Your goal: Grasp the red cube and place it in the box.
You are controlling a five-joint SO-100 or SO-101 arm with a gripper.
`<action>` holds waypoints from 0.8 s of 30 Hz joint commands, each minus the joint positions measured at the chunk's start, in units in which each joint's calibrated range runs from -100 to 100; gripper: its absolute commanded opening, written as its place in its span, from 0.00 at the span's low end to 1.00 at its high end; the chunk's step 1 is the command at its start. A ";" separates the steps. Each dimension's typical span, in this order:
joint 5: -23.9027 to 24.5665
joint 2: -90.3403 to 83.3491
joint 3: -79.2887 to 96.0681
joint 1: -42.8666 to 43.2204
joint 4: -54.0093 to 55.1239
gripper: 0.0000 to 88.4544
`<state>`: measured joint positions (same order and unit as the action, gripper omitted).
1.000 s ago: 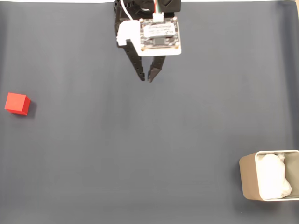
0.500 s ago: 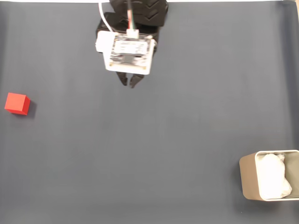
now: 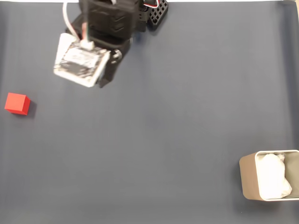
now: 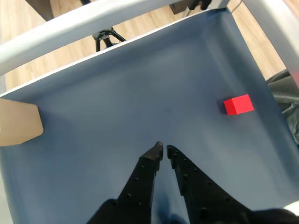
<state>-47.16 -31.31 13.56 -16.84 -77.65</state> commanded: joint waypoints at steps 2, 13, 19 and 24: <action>0.00 0.89 -0.42 -4.82 2.81 0.00; 0.15 4.62 1.40 -12.78 8.79 0.00; -0.39 7.30 1.40 -15.26 11.33 0.00; -1.07 9.73 1.49 -17.39 12.73 0.07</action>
<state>-47.55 -21.93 15.37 -32.94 -66.35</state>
